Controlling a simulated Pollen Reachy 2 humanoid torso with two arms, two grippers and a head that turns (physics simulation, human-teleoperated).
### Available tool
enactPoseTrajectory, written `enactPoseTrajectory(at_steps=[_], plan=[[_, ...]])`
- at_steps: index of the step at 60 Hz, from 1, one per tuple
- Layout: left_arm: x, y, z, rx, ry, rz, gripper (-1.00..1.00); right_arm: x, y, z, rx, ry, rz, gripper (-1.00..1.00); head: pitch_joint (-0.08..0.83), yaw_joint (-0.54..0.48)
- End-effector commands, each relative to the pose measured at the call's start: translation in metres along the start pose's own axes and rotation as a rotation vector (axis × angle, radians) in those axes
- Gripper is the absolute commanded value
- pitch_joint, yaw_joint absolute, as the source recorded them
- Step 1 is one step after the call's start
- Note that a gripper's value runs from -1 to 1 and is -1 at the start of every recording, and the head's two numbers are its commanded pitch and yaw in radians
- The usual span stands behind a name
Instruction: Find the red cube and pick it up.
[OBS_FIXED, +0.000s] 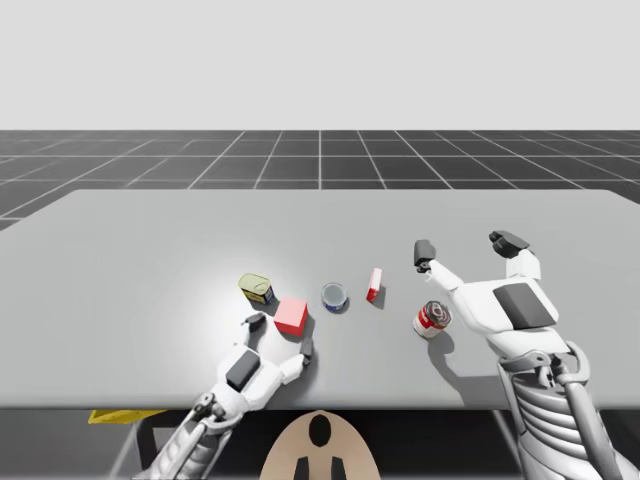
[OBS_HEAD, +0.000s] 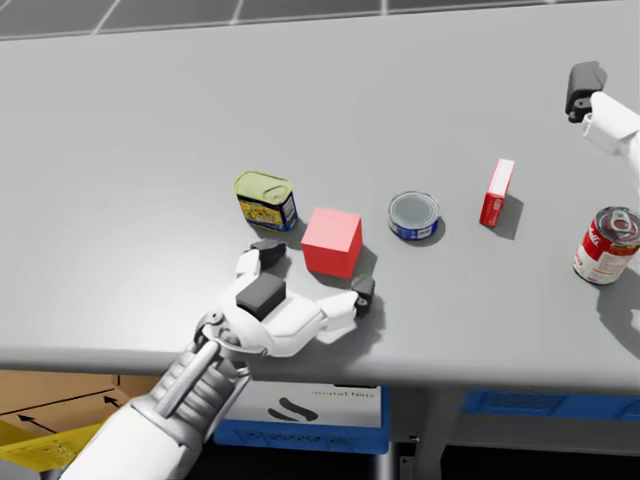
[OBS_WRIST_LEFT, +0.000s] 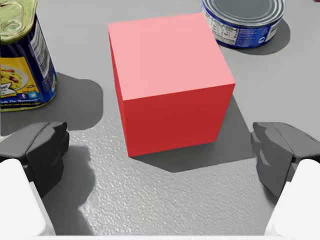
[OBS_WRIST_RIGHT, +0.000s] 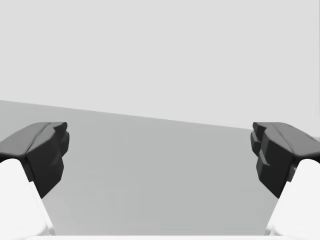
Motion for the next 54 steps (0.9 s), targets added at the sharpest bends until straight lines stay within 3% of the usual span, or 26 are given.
enactPoseTrajectory(at_steps=[1,15,29,31,32,33,34,35,42,54], plan=[[0.012,-0.024,-0.02,-0.014,-0.026,0.113,-1.0,0.0,0.0,0.0,-0.001,-0.001,-0.002,-1.0,0.742,0.14],[0.025,-0.029,-0.035,0.008,-0.024,0.13,-1.0,0.001,-0.001,0.001,-0.001,-0.004,-0.004,-1.0,0.738,0.14],[0.022,-0.033,-0.046,0.012,0.009,0.145,-0.98,0.001,-0.001,0.001,0.002,-0.007,-0.006,-1.0,0.737,0.13],[0.022,-0.034,-0.045,0.015,0.007,0.143,-0.76,0.001,-0.001,0.001,0.003,-0.007,-0.005,-1.0,0.736,0.13],[0.021,-0.035,-0.045,0.02,0.002,0.139,-0.29,0.001,-0.001,0.001,0.004,-0.008,-0.005,-1.0,0.735,0.13],[0.02,-0.035,-0.044,0.02,-0.005,0.137,-0.04,0.001,-0.001,0.001,0.004,-0.008,-0.005,-1.0,0.734,0.13],[0.02,-0.035,-0.044,0.013,-0.003,0.141,0.77,0.001,-0.001,0.001,0.004,-0.008,-0.005,-1.0,0.733,0.13],[0.02,-0.035,-0.043,0.009,-0.003,0.141,0.87,0.001,-0.001,0.001,0.004,-0.009,-0.006,-1.0,0.733,0.13],[0.019,-0.036,-0.04,-0.001,-0.003,0.138,1.0,0.001,-0.001,0.001,0.003,-0.009,-0.006,-1.0,0.716,0.13],[0.019,-0.037,-0.037,-0.012,-0.01,0.13,0.96,0.001,-0.001,0.001,0.003,-0.009,-0.003,-1.0,0.612,0.14]])
